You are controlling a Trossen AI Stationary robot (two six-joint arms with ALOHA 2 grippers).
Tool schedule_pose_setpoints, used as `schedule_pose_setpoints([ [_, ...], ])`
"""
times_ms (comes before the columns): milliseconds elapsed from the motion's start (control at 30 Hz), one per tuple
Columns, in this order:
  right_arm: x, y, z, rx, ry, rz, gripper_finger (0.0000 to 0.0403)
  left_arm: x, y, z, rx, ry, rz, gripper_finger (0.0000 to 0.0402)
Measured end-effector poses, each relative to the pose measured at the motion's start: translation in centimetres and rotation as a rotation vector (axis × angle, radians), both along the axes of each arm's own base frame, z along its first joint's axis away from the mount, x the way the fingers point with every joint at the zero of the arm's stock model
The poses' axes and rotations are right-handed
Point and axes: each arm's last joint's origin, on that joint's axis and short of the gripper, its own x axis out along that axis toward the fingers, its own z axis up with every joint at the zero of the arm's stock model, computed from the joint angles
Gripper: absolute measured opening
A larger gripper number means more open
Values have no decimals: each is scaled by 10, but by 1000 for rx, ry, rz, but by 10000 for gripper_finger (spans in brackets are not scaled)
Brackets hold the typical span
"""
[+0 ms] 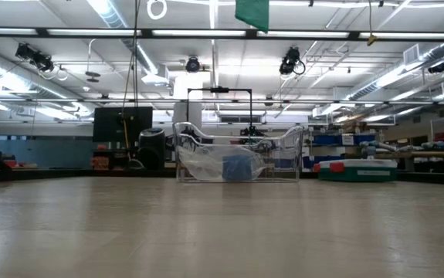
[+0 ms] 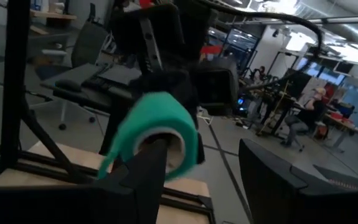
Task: Roll bandage
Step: Roll the sky blue bandage
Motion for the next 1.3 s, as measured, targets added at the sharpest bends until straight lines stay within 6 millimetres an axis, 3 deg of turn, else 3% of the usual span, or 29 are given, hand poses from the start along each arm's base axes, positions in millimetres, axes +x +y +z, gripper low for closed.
schedule_pose_setpoints([
  [1000, 21, 1, -3, -59, -35, 40, 179, -1, 1, 1, 8, -8, 0, 22],
  [1300, 30, 2, -7, -67, -29, 89, 141, -1, 1, 1, 21, -1, -2, 22],
])
